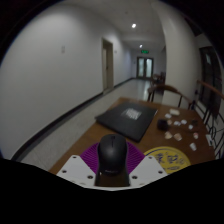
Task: Arrange mouse
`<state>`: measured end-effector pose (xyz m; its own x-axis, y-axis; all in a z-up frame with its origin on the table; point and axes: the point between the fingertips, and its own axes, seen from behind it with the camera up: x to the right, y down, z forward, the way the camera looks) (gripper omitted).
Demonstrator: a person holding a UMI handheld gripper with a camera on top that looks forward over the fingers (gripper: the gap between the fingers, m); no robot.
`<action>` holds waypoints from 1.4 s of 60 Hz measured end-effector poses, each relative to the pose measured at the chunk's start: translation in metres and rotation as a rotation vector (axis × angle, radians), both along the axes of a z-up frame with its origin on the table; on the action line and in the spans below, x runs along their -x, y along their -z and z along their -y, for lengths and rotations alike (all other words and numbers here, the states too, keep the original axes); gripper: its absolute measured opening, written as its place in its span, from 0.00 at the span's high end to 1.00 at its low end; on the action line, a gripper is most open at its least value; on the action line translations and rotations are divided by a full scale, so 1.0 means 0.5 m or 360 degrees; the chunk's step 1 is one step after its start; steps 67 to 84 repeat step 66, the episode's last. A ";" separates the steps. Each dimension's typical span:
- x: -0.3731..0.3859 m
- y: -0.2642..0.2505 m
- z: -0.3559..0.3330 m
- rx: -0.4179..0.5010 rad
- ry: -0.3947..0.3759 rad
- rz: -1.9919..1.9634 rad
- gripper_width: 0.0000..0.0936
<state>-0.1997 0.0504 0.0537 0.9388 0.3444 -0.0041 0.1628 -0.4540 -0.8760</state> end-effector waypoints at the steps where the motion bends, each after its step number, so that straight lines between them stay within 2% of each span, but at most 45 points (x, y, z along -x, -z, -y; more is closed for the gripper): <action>1: -0.005 -0.029 0.002 -0.0037 0.0017 -0.0027 0.65; 6: -0.058 -0.150 0.037 -0.0211 0.0049 -0.0128 0.65; 10: -0.136 -0.208 0.039 -0.0306 0.0159 -0.0145 0.65; 13: -0.212 -0.212 0.032 -0.0363 0.0272 -0.0074 0.65; 16: -0.282 -0.181 0.030 -0.0323 0.0373 0.0000 0.65; 23: -0.345 -0.037 0.029 -0.0050 0.0467 0.0005 0.65; 27: -0.361 0.053 0.037 0.0056 0.0475 0.0031 0.65; 33: -0.358 0.123 0.042 0.0159 0.0473 0.0050 0.64; 37: -0.360 0.130 0.036 0.0145 0.0462 0.0044 0.60; 38: -0.360 0.129 0.036 0.0151 0.0457 0.0048 0.55; 46: -0.360 0.134 0.038 0.0222 0.0383 0.0077 0.38; 47: -0.362 0.132 0.043 0.0228 0.0373 0.0083 0.30; 49: -0.365 0.121 0.051 0.0213 0.0349 0.0086 0.25; 51: -0.366 0.102 0.057 0.0165 0.0324 0.0068 0.10; 53: -0.370 0.082 0.070 0.0121 0.0308 0.0043 0.07; 55: -0.372 0.063 0.096 0.0090 0.0276 0.0017 0.10; 61: -0.387 0.027 0.177 0.0047 0.0182 -0.0052 0.08; 66: -0.433 0.016 0.234 0.0011 0.0202 -0.0074 0.09; 84: -0.433 0.016 0.234 0.0011 0.0202 -0.0074 0.09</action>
